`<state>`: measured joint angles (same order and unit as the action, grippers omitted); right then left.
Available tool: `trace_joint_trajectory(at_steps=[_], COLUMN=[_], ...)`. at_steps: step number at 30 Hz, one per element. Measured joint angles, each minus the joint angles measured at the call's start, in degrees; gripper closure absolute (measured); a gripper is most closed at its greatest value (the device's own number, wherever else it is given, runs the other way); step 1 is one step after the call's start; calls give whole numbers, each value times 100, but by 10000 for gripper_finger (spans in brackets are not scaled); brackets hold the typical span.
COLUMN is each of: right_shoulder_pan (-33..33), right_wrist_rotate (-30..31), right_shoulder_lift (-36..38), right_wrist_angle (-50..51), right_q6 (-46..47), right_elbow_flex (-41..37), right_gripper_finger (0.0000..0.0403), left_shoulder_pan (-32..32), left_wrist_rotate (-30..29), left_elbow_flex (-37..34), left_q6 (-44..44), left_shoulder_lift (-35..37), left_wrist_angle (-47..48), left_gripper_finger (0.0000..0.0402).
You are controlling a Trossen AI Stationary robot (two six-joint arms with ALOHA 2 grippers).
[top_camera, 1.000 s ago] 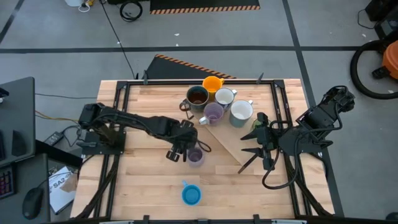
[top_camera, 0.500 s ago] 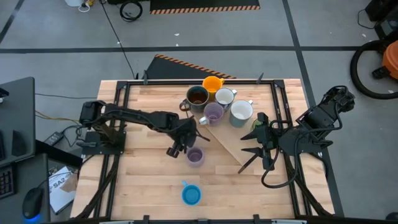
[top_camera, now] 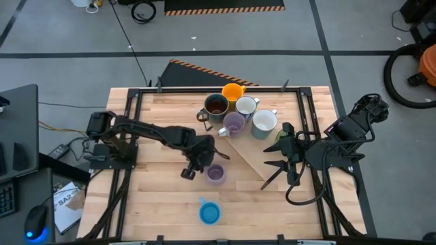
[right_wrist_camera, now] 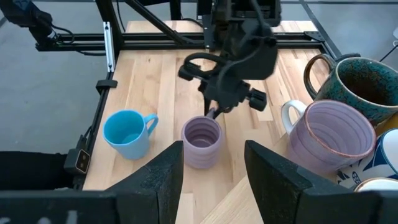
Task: Place coffee mugs
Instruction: Put the purple mug on the shelf
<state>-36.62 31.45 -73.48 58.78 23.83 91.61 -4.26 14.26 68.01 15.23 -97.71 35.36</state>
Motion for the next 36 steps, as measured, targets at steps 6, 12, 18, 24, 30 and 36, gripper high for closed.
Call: trace_joint_trajectory(at_steps=[6,12,18,24,30,36], right_shoulder_pan=[0,0,0,0,0,0], right_wrist_rotate=[1,47,56,54,54,56], right_shoulder_lift=[1,1,1,1,1,1], right_wrist_angle=[1,4,24,210,203,205], right_q6=[-5,-28,-11,52,64,63], right_elbow_flex=[0,0,0,0,0,0], right_gripper_finger=[227,227,227,227,227,227], left_shoulder_pan=[-316,-486,-667,-699,-696,-699], left_wrist_rotate=[-582,-999,-1357,-1490,-1673,-1791], left_elbow_flex=[2,0,-4,-4,-4,-4], left_q6=[-574,-1193,-1624,-1953,-2060,-2058], left_shoulder_lift=[2,-2,26,151,177,229], left_wrist_angle=[-207,-476,-651,-709,-828,-950], left_gripper_finger=[338,339,339,339,339,339])
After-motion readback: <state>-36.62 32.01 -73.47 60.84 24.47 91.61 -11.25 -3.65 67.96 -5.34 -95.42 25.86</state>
